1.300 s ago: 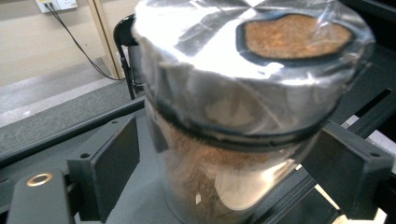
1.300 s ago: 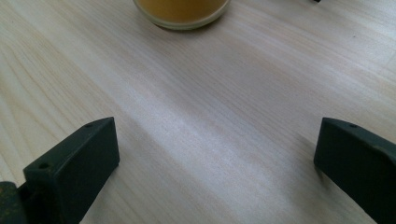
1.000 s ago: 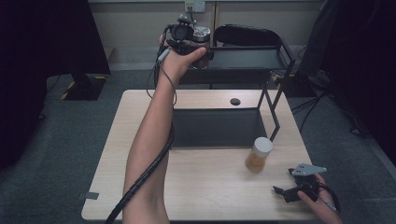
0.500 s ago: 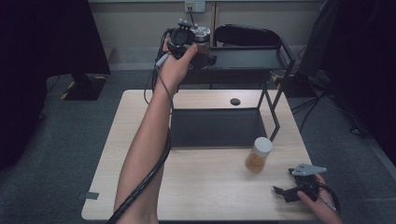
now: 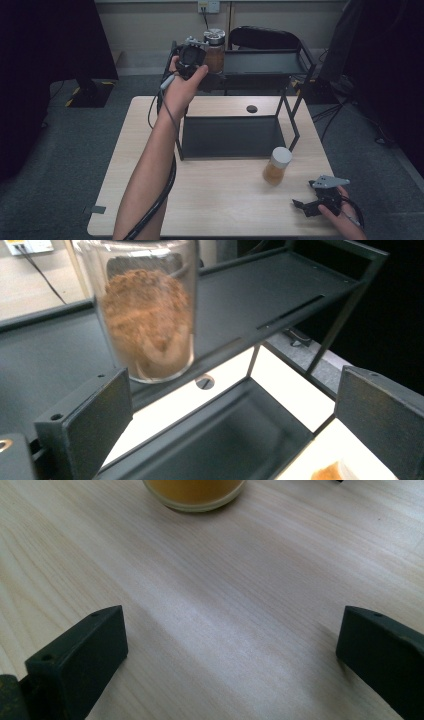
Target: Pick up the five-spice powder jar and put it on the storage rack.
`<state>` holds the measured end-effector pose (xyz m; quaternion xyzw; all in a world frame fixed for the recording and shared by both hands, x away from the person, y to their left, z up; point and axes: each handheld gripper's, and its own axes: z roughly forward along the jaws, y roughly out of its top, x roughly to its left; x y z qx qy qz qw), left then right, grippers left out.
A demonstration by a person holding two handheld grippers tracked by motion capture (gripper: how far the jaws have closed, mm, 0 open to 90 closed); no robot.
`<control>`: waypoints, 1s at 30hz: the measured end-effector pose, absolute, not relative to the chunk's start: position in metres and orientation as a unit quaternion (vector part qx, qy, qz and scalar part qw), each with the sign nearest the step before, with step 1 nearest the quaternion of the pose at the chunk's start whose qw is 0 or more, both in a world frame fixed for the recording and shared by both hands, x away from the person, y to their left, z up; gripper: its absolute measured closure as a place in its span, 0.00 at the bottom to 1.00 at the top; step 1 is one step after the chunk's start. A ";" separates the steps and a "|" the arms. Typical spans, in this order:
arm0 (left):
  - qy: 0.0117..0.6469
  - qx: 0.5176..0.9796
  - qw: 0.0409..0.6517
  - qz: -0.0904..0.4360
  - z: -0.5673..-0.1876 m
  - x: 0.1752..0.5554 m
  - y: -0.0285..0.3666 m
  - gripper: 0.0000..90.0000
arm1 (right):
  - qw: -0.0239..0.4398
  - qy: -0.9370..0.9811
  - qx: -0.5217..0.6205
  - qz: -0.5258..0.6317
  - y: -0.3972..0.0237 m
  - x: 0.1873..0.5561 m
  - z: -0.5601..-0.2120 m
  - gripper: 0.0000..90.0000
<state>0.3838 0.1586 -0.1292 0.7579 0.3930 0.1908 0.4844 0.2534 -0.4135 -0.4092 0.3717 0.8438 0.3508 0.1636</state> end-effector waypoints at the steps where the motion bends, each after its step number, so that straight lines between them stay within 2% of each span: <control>1: 0.387 0.760 0.487 0.190 -0.132 0.379 0.161 0.02 | 0.164 0.844 0.372 0.351 -0.413 0.253 -0.409 0.00; 12: 0.367 0.765 0.499 0.175 -0.155 0.359 0.171 0.02 | 0.164 0.844 0.372 0.351 -0.413 0.253 -0.409 0.00; 30: 0.355 0.763 0.516 0.157 -0.215 0.339 0.173 0.02 | 0.164 0.844 0.371 0.351 -0.414 0.253 -0.409 0.00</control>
